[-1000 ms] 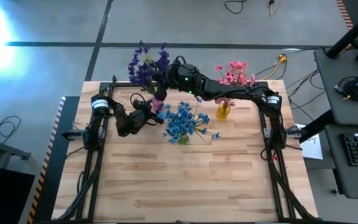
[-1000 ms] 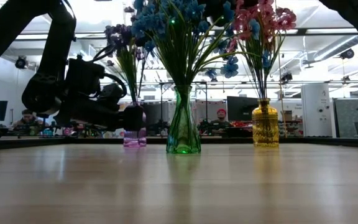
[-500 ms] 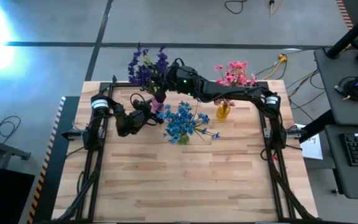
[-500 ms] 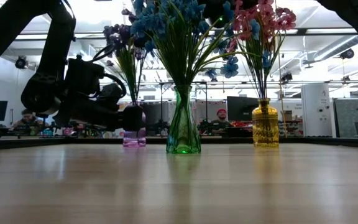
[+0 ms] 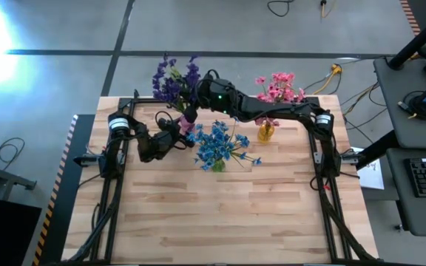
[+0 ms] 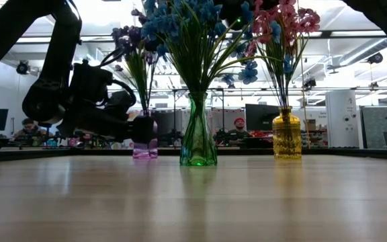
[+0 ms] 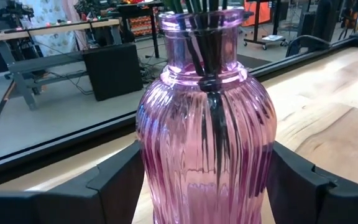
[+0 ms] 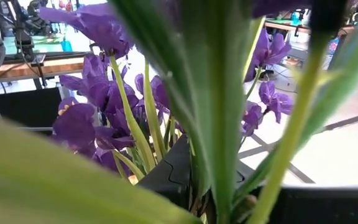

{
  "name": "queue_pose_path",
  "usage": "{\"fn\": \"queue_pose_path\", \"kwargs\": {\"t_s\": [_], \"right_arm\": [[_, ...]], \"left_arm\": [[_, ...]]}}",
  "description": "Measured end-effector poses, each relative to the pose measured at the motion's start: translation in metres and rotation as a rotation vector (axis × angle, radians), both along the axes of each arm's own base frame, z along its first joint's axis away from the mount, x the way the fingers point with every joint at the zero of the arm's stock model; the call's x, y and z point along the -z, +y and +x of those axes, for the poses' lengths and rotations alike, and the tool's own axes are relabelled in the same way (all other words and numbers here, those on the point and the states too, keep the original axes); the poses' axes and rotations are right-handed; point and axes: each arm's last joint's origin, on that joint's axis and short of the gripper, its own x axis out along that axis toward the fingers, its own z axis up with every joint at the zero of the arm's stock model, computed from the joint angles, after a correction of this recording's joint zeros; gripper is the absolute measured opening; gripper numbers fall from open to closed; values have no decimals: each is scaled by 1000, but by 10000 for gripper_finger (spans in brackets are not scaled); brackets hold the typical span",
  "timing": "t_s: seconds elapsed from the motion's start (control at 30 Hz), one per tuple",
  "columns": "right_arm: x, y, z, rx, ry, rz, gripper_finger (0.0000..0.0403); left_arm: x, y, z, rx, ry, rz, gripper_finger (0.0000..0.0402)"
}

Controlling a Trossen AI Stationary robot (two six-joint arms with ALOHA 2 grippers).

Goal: Sort flowers into vase by color
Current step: Put the violet flowers into the violet vase

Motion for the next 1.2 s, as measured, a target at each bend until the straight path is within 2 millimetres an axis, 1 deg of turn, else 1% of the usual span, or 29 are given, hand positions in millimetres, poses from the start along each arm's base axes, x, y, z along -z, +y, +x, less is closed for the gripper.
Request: {"fn": "queue_pose_path", "kwargs": {"t_s": [0.07,0.27,0.4,1.07,1.2], "right_arm": [[0,1,0,-3,0,0,13],[10,3,7,-10,10,-23,13],[14,2,8,9,21,-20,13],[16,2,9,10,33,-20,13],[22,3,12,8,37,-8,13]], "left_arm": [[0,0,-1,1,8,2,267],[2,-2,-4,13,17,-3,267],[2,-2,-5,20,21,-6,267],[2,-3,-5,45,21,-8,267],[2,-3,-5,50,20,-10,267]]}}
